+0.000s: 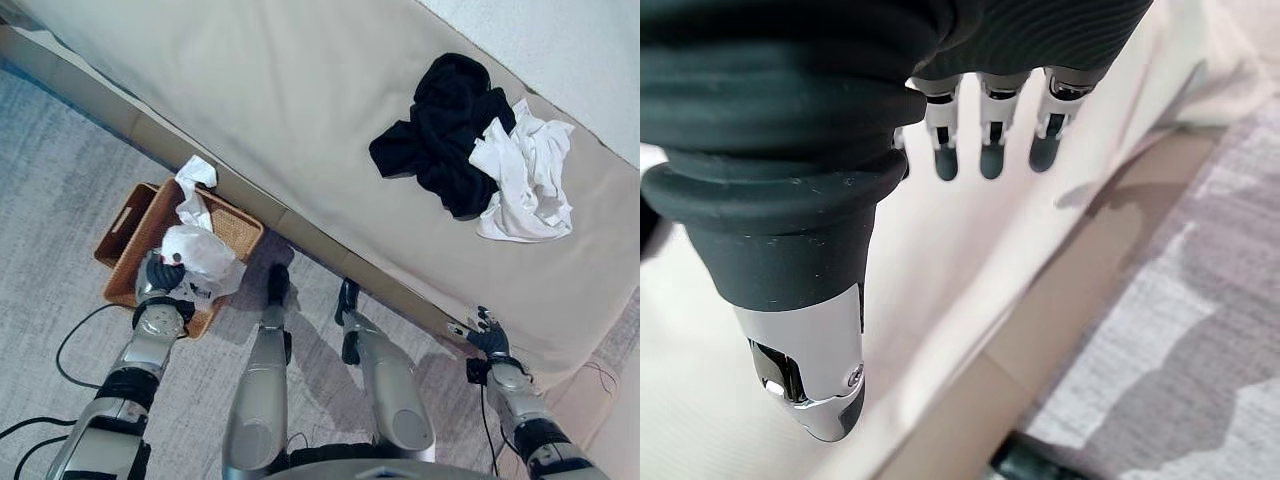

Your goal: Pick up clothes into the bucket

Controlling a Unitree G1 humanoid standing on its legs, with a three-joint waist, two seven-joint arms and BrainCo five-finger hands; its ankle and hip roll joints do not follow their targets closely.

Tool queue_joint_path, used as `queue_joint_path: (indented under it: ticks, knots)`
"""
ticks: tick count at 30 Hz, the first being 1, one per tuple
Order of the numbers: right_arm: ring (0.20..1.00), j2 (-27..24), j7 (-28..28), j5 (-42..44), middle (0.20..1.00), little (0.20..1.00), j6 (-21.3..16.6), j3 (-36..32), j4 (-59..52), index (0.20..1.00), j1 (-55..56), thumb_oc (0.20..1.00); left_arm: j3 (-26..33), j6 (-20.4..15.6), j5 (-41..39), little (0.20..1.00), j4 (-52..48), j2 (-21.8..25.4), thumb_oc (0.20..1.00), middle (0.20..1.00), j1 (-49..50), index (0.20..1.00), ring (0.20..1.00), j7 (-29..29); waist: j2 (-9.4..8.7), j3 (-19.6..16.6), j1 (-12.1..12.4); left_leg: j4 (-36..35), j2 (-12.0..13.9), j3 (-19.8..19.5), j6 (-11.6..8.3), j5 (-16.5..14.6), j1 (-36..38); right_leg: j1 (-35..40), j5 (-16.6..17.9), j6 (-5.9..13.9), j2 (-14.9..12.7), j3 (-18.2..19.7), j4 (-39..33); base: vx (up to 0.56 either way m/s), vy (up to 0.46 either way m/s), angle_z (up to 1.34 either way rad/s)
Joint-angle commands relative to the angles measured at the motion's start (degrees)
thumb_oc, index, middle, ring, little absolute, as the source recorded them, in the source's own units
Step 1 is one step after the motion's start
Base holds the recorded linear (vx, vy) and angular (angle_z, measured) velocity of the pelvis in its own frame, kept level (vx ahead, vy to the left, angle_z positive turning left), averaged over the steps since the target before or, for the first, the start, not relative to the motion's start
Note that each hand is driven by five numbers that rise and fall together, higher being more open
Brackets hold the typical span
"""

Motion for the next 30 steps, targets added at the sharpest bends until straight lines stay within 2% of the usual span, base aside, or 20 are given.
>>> queue_joint_path:
  ticks: [1, 5, 6, 8, 11, 19, 21, 22, 30]
  knots:
    - [1.000, -1.6, -2.1, 1.9, 1.000, 1.000, -2.4, 1.7, -1.9, 1.000, 1.8, 1.000, 3.9, -1.3, 0.3, 0.200, 0.6, 4.1, 0.200, 0.200, 0.2, 0.200, 0.200, 4.3, -1.54, -0.8, 0.0, 6.4, 0.1, -0.2, 0.15, -3.1, -3.3, -2.8, 1.4, 2.93, -3.9, 1.2, 3.7, 0.00, 0.016, -0.04]
    - [1.000, -1.8, -2.1, 3.4, 1.000, 1.000, -3.4, 3.4, -2.9, 1.000, 1.5, 1.000, 3.7, -0.5, 0.3, 0.200, 1.4, 7.3, 0.200, 0.200, -1.4, 0.200, 0.200, 5.5, -3.33, -0.8, -0.9, 11.6, 0.1, 0.2, 0.28, -4.7, -9.5, -7.8, 1.9, 3.08, -3.5, 2.3, 5.1, 0.01, 0.024, -0.04]
    - [1.000, -2.0, -2.1, 3.8, 1.000, 1.000, -3.5, 4.0, -3.7, 1.000, 1.7, 1.000, 3.9, -0.5, -0.3, 0.200, 1.6, 7.7, 0.200, 0.200, -1.2, 0.200, 0.200, 5.5, -3.57, -0.8, -0.9, 13.7, 0.5, 0.1, 0.29, -7.4, -9.9, -8.0, 0.3, 3.44, -2.9, 3.0, 6.3, 0.06, 0.017, -0.12]
    - [1.000, -2.3, -2.0, 4.5, 1.000, 1.000, -4.0, 4.6, -4.9, 1.000, 1.6, 1.000, 4.2, -0.8, -1.7, 0.200, 3.4, 8.3, 0.200, 0.200, -2.5, 0.200, 0.200, 5.6, -4.19, -0.8, -1.1, 16.7, 0.6, 0.2, 0.52, -8.6, -12.9, -10.7, 0.1, 3.42, -2.6, 3.5, 8.0, 0.02, 0.017, -0.20]
    - [1.000, -2.6, -2.5, 5.7, 1.000, 1.000, -4.7, 4.3, -7.2, 1.000, 2.3, 1.000, 4.6, -0.7, -2.3, 0.200, -1.5, 8.5, 0.200, 0.200, -2.1, 0.200, 0.200, 6.8, -4.24, -0.8, -1.4, 19.5, 0.0, -0.2, 0.58, -9.5, -17.6, -14.8, -0.6, 3.53, -2.8, 3.3, 10.4, 0.00, 0.018, -0.12]
    - [1.000, -3.3, -2.9, 8.1, 1.000, 1.000, -6.1, 5.4, -10.7, 1.000, 2.2, 1.000, 5.7, -0.4, -2.9, 0.200, -1.8, 12.5, 0.200, 0.200, -4.8, 0.200, 0.200, 9.1, -5.50, -0.8, -2.2, 24.7, 0.4, -0.5, 0.39, -11.1, -26.6, -23.3, -0.6, 3.73, -2.7, 3.0, 13.4, 0.00, 0.015, 0.00]
    - [1.000, -3.4, -2.8, 8.3, 1.000, 1.000, -6.3, 5.6, -11.7, 1.000, 2.4, 1.000, 5.9, -0.1, -3.3, 0.373, -2.3, 13.1, 0.373, 0.373, -5.1, 0.373, 0.373, 9.3, -5.75, -0.8, -2.2, 25.7, 0.5, -0.6, 0.39, -11.3, -28.6, -24.9, -0.8, 3.72, -2.7, 2.4, 14.2, 0.00, 0.000, 0.00]
    - [1.000, -3.6, -2.8, 8.6, 1.000, 1.000, -6.4, 5.6, -12.8, 1.000, 2.6, 1.000, 6.1, 0.3, -3.7, 1.000, -3.3, 13.5, 1.000, 1.000, -5.2, 1.000, 1.000, 9.2, -5.74, -0.8, -2.3, 26.1, 0.5, -0.7, 0.38, -11.5, -30.4, -26.5, -0.8, 3.89, -2.8, 2.0, 14.5, 0.00, 0.000, 0.00]
    - [1.000, -4.6, -2.1, 9.0, 1.000, 1.000, -5.4, 6.0, -15.0, 1.000, 2.1, 1.000, 5.8, 2.8, -5.2, 1.000, -2.0, 13.8, 1.000, 1.000, -7.0, 1.000, 1.000, 6.2, -5.51, -0.8, -3.0, 26.7, 0.9, -0.5, 0.68, -11.5, -32.9, -29.3, 0.0, 4.04, -2.8, 1.7, 14.4, 0.00, 0.017, -0.01]
